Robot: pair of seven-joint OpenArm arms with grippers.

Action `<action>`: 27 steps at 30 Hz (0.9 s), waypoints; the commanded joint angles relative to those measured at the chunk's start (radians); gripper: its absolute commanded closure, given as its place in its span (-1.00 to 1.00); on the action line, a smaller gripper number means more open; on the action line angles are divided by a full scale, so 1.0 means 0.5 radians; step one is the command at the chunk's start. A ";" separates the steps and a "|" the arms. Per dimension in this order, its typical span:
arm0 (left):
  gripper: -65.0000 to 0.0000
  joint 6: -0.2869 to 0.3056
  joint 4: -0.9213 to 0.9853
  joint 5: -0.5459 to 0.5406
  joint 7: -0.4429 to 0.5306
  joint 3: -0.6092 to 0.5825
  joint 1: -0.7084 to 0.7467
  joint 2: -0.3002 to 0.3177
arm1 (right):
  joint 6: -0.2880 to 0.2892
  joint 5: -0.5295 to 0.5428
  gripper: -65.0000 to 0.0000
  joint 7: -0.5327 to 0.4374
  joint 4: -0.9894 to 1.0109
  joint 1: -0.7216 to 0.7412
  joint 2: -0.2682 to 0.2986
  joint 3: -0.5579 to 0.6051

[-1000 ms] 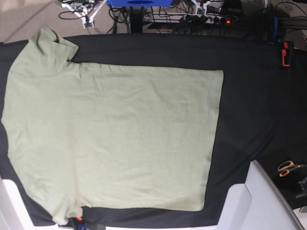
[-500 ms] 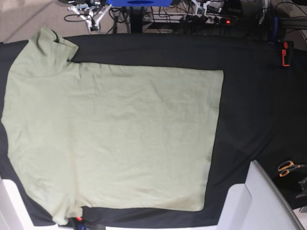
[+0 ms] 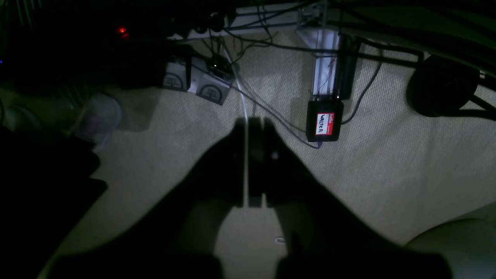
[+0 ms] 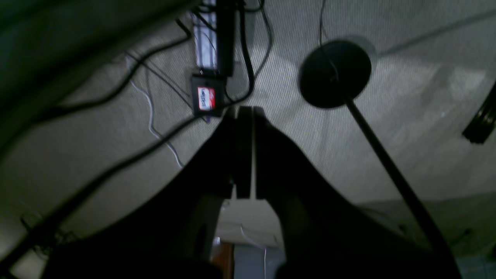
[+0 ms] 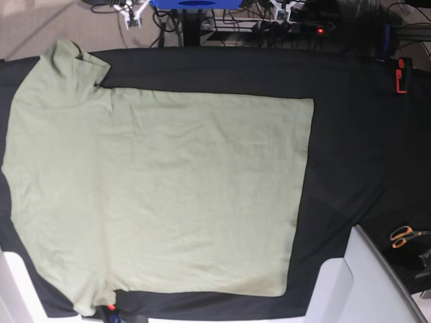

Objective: Fold the T-shirt properly

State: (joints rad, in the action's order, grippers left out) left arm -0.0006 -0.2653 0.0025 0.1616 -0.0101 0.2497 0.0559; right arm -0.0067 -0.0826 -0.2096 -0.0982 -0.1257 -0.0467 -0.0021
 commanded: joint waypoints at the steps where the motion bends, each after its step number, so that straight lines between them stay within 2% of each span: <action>1: 1.00 -0.010 0.001 0.006 0.010 -0.003 0.021 0.006 | 0.000 0.007 1.00 -0.006 0.002 -0.011 0.015 0.006; 5: 1.00 -0.010 0.001 0.006 0.013 -0.006 0.024 0.003 | -0.004 0.007 1.00 0.007 0.002 -0.011 0.058 -0.003; 14: 1.00 -0.010 -0.201 0.006 0.016 -0.006 0.199 0.034 | -0.004 0.007 1.00 0.003 -0.011 -0.134 0.043 -0.003; 20: 1.00 -0.010 -0.462 0.006 0.016 -0.006 0.374 0.049 | -0.004 0.007 1.00 0.019 -0.339 -0.345 0.027 -0.003; 27: 1.00 -0.010 -0.668 0.006 0.016 -0.006 0.564 0.080 | -0.004 0.007 1.00 0.387 -1.051 -0.726 0.058 0.000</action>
State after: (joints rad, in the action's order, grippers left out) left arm -0.0002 -0.5976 0.0032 0.1646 -0.0139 0.5198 0.0860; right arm -0.0063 -0.0826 -0.0021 -0.6178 -0.4915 -0.0261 -0.0021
